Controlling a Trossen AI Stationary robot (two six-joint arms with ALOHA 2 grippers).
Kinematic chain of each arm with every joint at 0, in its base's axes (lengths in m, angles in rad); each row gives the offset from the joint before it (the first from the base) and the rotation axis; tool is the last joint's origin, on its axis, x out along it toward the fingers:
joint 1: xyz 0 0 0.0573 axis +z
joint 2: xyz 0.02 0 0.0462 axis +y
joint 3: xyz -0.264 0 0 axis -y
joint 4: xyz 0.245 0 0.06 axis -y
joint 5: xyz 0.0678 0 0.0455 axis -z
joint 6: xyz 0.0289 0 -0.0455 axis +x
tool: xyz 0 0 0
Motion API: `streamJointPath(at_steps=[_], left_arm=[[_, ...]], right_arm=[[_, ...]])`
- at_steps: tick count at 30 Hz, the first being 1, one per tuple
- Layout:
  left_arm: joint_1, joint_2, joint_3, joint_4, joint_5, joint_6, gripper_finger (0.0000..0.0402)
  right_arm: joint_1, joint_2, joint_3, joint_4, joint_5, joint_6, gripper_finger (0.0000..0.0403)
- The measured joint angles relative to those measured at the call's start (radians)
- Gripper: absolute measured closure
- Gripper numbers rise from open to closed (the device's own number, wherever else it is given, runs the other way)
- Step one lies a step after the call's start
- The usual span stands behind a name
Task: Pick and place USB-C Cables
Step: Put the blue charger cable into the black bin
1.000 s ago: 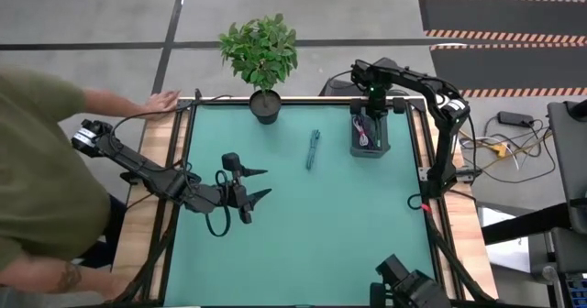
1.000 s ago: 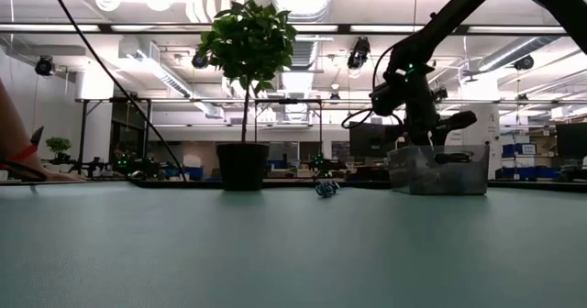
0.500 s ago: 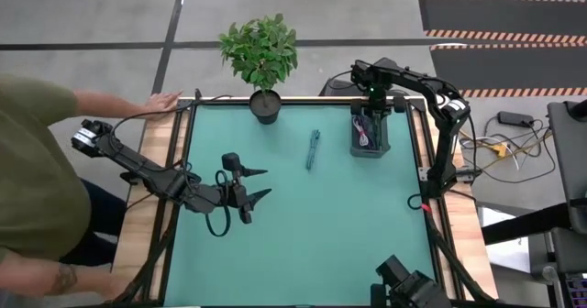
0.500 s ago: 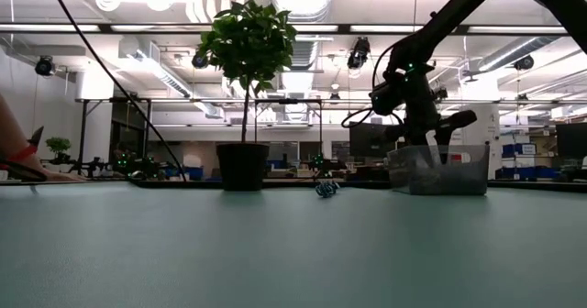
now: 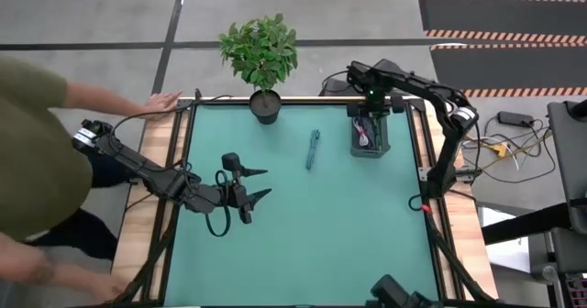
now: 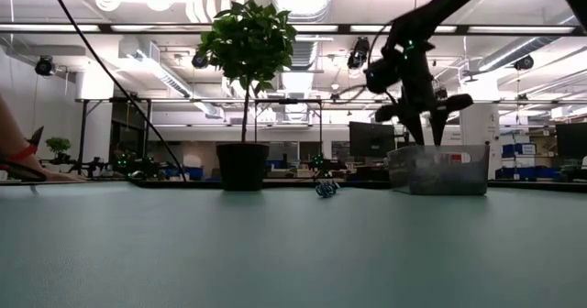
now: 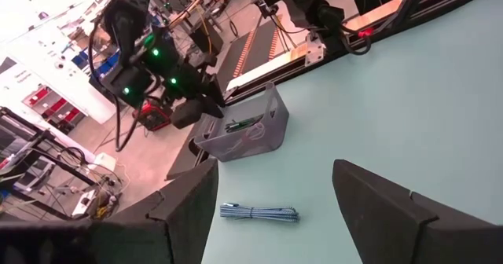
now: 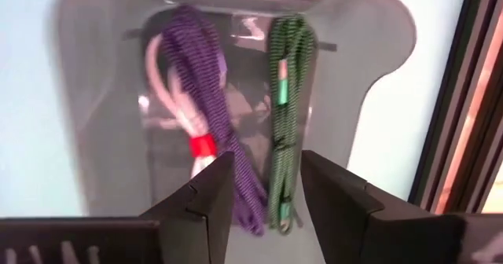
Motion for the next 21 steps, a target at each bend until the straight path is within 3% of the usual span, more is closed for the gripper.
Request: streamJointPath(at_steps=[11, 21], left_arm=[[0.0, 0.0, 0.0, 0.0, 0.0, -0.028, 0.0166], [0.0, 0.0, 0.0, 0.0, 0.0, -0.028, 0.0166]], right_arm=[[0.217, -0.052, 0.0, 0.109, 0.029, 0.061, 0.0265], [0.321, -0.051, 0.0, 0.357, -0.016, 0.089, 0.0269]])
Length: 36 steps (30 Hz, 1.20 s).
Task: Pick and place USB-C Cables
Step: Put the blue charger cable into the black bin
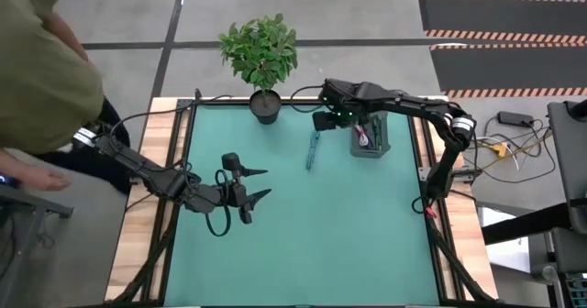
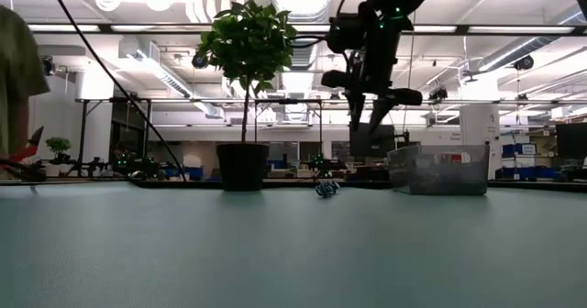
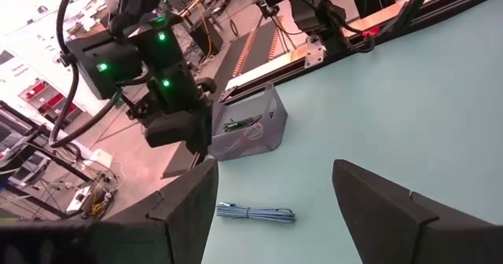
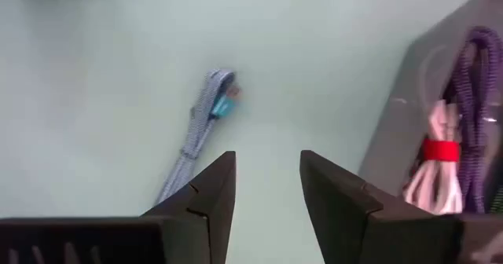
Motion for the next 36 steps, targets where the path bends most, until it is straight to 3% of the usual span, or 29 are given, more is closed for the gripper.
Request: streamJointPath(at_steps=[10, 16, 21, 23, 27, 31, 36], left_arm=[[0.0, 0.0, 0.0, 0.0, 0.0, 0.003, 0.0166], [0.0, 0.0, 0.0, 0.0, 0.0, 0.002, 0.0166], [0.0, 0.0, 0.0, -0.003, 0.0, 0.0, 0.0166], [0.0, 0.0, 0.0, 0.0, 0.0, -0.007, 0.0166], [0.004, 0.0, -0.002, 0.001, 0.001, -0.152, 0.0166], [0.009, 0.004, -0.029, 0.064, 0.001, -0.263, 0.0166], [0.063, 0.051, -0.069, 0.408, 0.001, -0.259, 0.0166]], right_arm=[[0.051, 0.061, 0.0, 0.082, 0.011, -0.019, 0.0281], [0.101, 0.07, 0.007, 0.075, 0.03, -0.215, 0.0282], [0.173, 0.017, -0.005, -0.012, 0.272, -0.354, 0.0288], [0.213, -0.013, -0.031, -0.001, 0.323, -0.386, 0.0291], [0.334, -0.09, -0.132, 0.049, 0.438, -0.424, 0.03], [0.502, -0.212, -0.306, 0.219, 0.629, -0.468, 0.0312], [0.61, -0.396, -0.517, 0.557, 0.683, -0.799, 0.0328]])
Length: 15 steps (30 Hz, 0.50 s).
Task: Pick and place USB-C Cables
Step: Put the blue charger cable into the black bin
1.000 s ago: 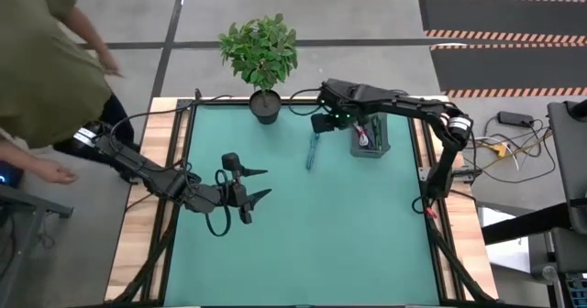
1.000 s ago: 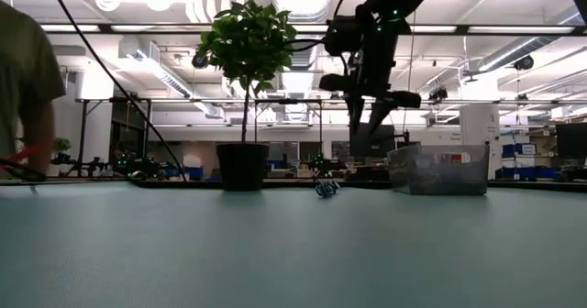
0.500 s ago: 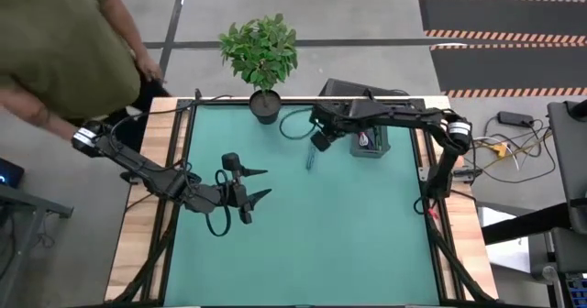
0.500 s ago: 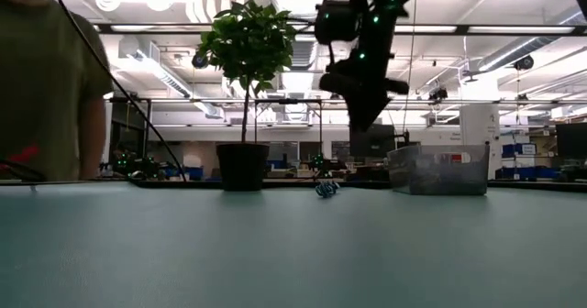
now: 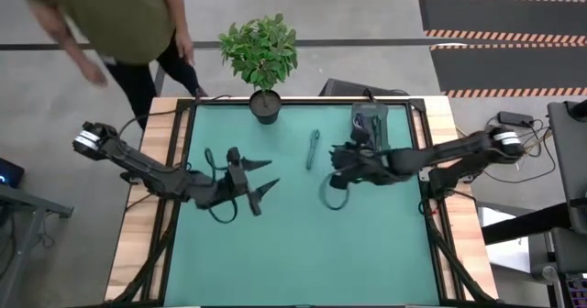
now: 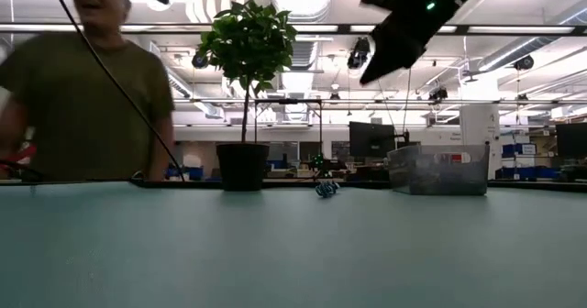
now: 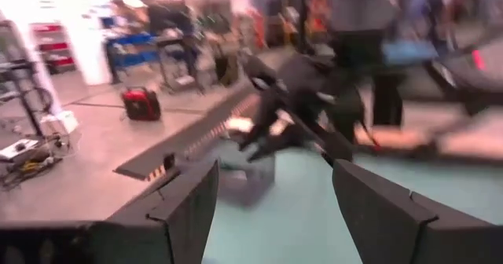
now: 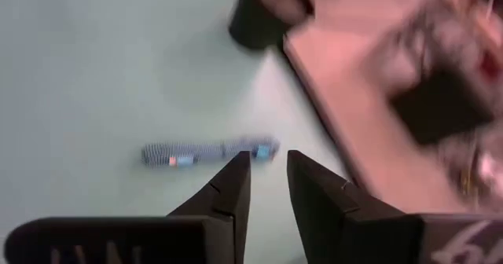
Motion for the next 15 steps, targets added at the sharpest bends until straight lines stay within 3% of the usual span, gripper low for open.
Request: streamJointPath(at_steps=[4, 11, 15], left_arm=[[0.053, 0.09, -0.001, 0.204, -0.001, -0.001, 0.0166], [0.115, 0.271, 0.046, 0.356, -0.001, -0.044, 0.0166], [0.158, 0.376, 0.103, 0.39, 0.0, -0.089, 0.0166]], right_arm=[[-0.007, -0.171, -0.135, 0.22, -0.037, -0.213, 0.0339], [-0.075, -0.439, -0.344, 0.505, -0.392, -0.347, 0.0344], [-0.097, -0.532, -0.399, 0.601, -0.453, -0.403, 0.0344]])
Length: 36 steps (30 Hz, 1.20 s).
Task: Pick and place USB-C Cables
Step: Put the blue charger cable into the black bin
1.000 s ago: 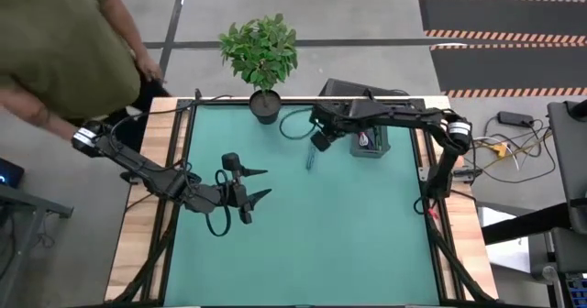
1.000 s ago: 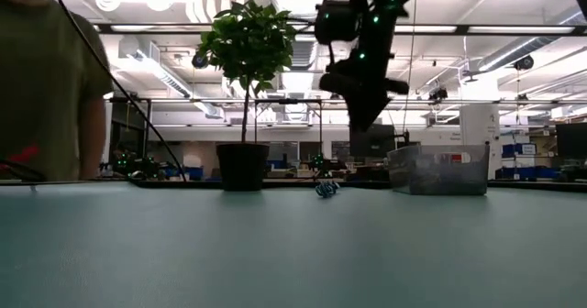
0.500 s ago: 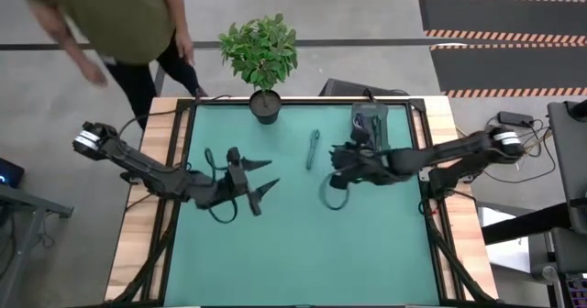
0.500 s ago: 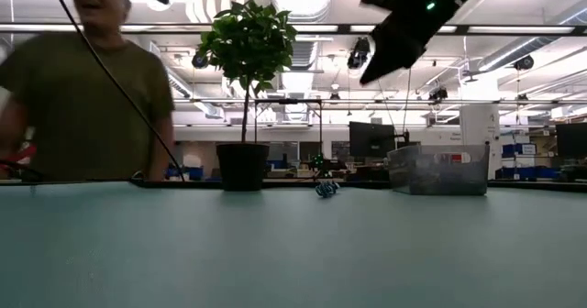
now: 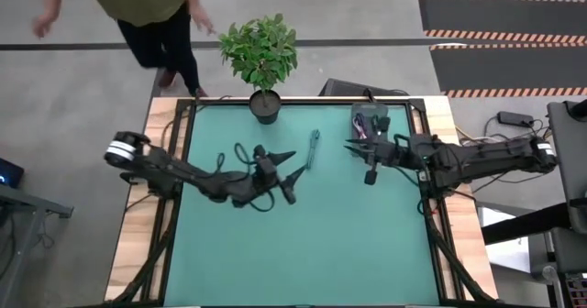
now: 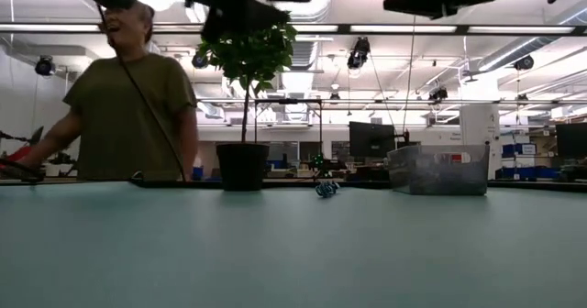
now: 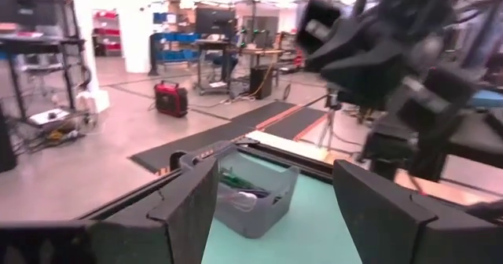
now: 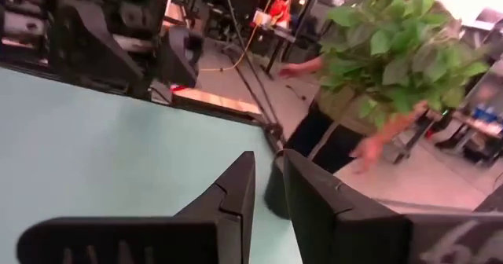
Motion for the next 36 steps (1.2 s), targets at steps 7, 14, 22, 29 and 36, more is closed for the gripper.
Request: streamJointPath(at_steps=[7, 14, 22, 29, 36], left_arm=[[0.062, 0.162, 0.093, -0.036, 0.0, -0.068, 0.0166], [0.127, 0.307, 0.145, -0.046, 0.0, -0.079, 0.0166], [0.211, 0.462, 0.164, -0.103, 0.061, -0.277, 0.0166], [0.257, 0.557, 0.165, -0.143, 0.152, -0.384, 0.0166], [0.28, 0.584, 0.167, -0.187, 0.19, -0.476, 0.0166]], right_arm=[[-0.001, -0.068, -0.016, -0.025, -0.008, -0.059, 0.0344], [-0.001, -0.064, -0.016, -0.042, -0.01, -0.098, 0.0344], [-0.001, -0.058, -0.016, -0.027, -0.01, -0.098, 0.0344], [-0.001, -0.044, -0.016, -0.017, -0.009, -0.082, 0.0344], [-0.001, -0.027, -0.016, -0.01, -0.004, -0.071, 0.0344]])
